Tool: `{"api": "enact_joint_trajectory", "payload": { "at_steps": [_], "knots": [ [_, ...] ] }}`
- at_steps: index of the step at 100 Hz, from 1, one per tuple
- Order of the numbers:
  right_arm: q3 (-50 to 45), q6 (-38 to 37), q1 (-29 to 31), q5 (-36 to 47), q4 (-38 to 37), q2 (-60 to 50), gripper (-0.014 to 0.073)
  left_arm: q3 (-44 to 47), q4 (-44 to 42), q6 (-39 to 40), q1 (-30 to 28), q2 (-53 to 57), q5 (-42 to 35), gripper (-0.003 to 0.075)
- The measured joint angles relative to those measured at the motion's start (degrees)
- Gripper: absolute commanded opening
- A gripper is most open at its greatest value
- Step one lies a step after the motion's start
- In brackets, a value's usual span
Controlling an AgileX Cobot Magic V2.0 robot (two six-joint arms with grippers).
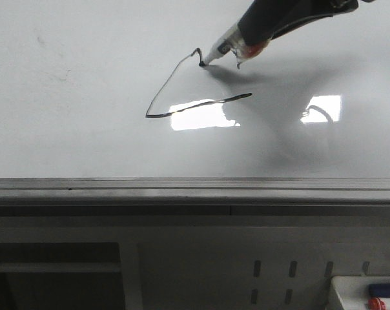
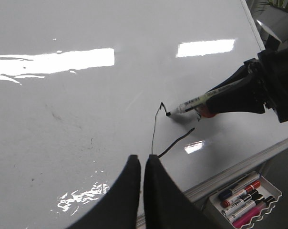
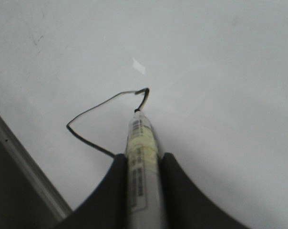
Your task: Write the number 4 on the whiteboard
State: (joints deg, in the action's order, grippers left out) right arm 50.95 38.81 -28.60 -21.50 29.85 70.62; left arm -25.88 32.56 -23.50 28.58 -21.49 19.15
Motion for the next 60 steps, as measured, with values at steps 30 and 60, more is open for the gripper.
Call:
{"api": "enact_joint_trajectory", "payload": {
  "at_steps": [30, 60],
  "knots": [
    [-7.3, -0.1, 0.0, -3.3, 6.5, -0.8, -0.0051, 0.0, 0.0, 0.0, 0.0, 0.0, 0.0, -0.002],
    [-9.2, -0.1, -0.1, -5.0, 7.2, -1.1, -0.0051, 0.0, 0.0, 0.0, 0.0, 0.0, 0.0, -0.002]
  ]
}}
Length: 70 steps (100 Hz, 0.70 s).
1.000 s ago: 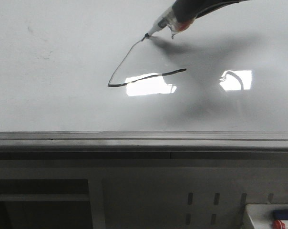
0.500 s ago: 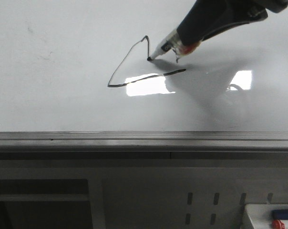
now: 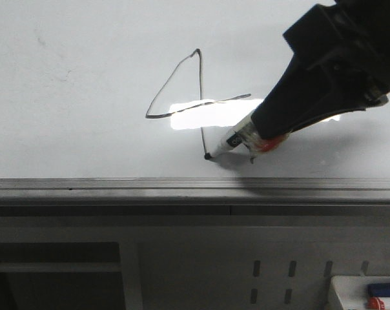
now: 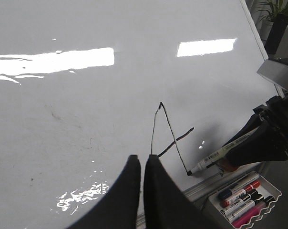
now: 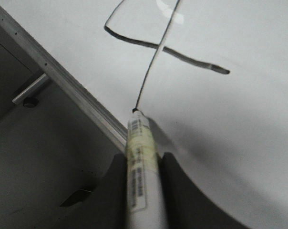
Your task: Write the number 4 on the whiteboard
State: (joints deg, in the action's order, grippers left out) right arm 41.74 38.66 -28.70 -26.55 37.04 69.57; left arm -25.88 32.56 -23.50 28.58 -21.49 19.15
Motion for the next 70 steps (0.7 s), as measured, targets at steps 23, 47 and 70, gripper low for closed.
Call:
{"api": "enact_joint_trajectory", "payload": {
  "at_steps": [23, 47, 70],
  "knots": [
    [1.2, 0.0, 0.0, -1.5, 0.0, -0.8, -0.0051, 0.0, 0.0, 0.0, 0.0, 0.0, 0.0, -0.002],
    [17.6, -0.1, 0.4, -17.1, 0.8, -9.2, -0.0051, 0.0, 0.0, 0.0, 0.0, 0.0, 0.0, -0.002],
    [28.5, 1.5, 0.4, -19.2, 1.2, -13.8, -0.0051, -0.6, 0.6, -0.5, 0.0, 0.0, 0.9, 0.0024]
  ]
}}
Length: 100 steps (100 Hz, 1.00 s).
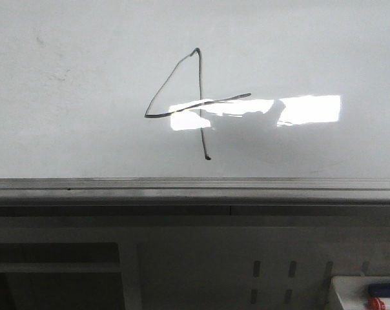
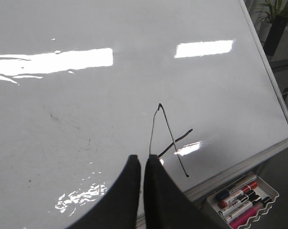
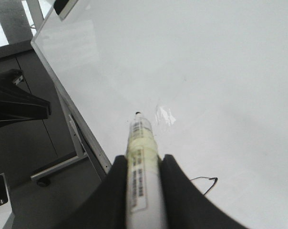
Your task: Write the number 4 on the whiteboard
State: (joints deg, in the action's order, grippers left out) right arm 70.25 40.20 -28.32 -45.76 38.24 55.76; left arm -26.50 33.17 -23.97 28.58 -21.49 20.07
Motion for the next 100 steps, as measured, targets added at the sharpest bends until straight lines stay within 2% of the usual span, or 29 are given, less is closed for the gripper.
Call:
{"api": "enact_joint_trajectory", "payload": {
  "at_steps": [17, 24, 37, 58, 79, 100],
  "knots": [
    [0.0, 3.9, -0.1, -5.2, -0.1, 2.3, -0.0051, -6.8, 0.0, -7.3, 0.0, -3.4, 7.8, 0.0294],
    [0.0, 6.5, -1.4, -6.6, -0.4, 3.9, -0.0051, -10.7, 0.0, -11.4, 0.0, -6.2, 12.6, 0.0359],
    [0.0, 11.6, -6.7, -8.3, -1.1, 7.2, -0.0051, -17.8, 1.4, -20.4, 0.0, -12.3, 23.2, 0.0366],
    [0.0, 13.6, -17.3, -5.4, -6.6, 12.1, -0.0051, -25.5, 7.7, -30.8, 0.0, -21.2, 36.4, 0.0366],
    [0.0, 13.8, -21.4, -1.5, -7.4, 13.9, -0.0051, -28.6, 8.4, -33.2, 0.0, -27.0, 42.6, 0.0365],
    [0.0, 13.8, -22.3, -1.0, -7.4, 13.9, -0.0051, -29.0, 8.4, -34.1, 2.4, -30.4, 42.2, 0.0365]
  ]
}}
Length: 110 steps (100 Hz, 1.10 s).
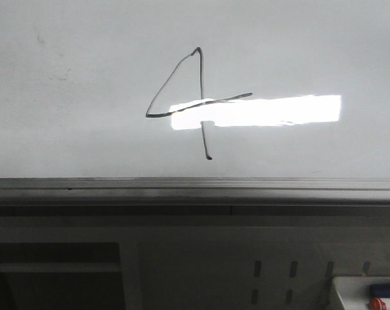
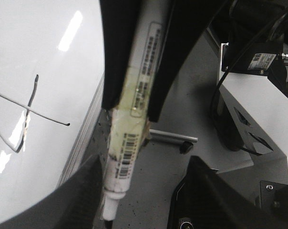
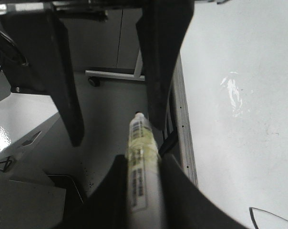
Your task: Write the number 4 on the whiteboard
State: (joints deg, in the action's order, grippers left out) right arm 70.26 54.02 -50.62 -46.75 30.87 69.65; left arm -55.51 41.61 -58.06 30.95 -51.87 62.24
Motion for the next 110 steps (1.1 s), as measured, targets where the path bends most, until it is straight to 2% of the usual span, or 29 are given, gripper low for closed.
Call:
{"api": "enact_joint_trajectory", "payload": {
  "at_steps": [16, 23, 32, 42, 54, 75, 84, 101, 106, 110],
  "knots": [
    [0.0, 0.0, 0.0, -0.3, 0.0, 0.0, -0.0051, 0.0, 0.0, -0.1, 0.8, -1.4, -2.5, 0.0365],
    [0.0, 0.0, 0.0, -0.6, 0.0, 0.0, -0.0051, 0.0, 0.3, -0.1, 0.8, -1.6, -3.6, 0.0339],
    [0.0, 0.0, 0.0, -0.8, 0.0, 0.0, -0.0051, 0.0, 1.0, -0.1, 0.8, -2.2, -4.1, 0.0253],
    [0.0, 0.0, 0.0, -1.0, -0.2, 0.0, -0.0051, 0.0, 1.5, -0.1, 0.8, -3.0, -4.2, 0.0113],
    [0.0, 0.0, 0.0, -1.2, -0.6, 0.1, -0.0051, 0.0, 2.1, -0.8, 0.9, -3.4, -3.5, -0.0017],
    [0.0, 0.0, 0.0, -1.8, -0.6, 0.1, -0.0037, 0.0, 1.9, -2.5, 1.2, -3.5, -2.9, -0.002],
    [0.0, 0.0, 0.0, -1.7, -0.6, 0.1, 0.0065, 0.0, 1.9, -2.6, 1.2, -3.5, -2.9, -0.002],
    [0.0, 0.0, 0.0, 1.1, -0.4, 0.1, 0.0429, 0.0, 2.2, -1.6, 1.2, -3.5, -3.4, -0.002],
    [0.0, 0.0, 0.0, 2.6, -0.5, -0.1, 0.0483, 0.0, 2.2, -1.0, 1.2, -3.6, -3.7, -0.002],
    [0.0, 0.0, 0.0, 3.5, -0.5, -0.5, 0.0494, 0.0, 2.1, -0.5, 1.2, -3.6, -3.8, -0.002]
  ]
}}
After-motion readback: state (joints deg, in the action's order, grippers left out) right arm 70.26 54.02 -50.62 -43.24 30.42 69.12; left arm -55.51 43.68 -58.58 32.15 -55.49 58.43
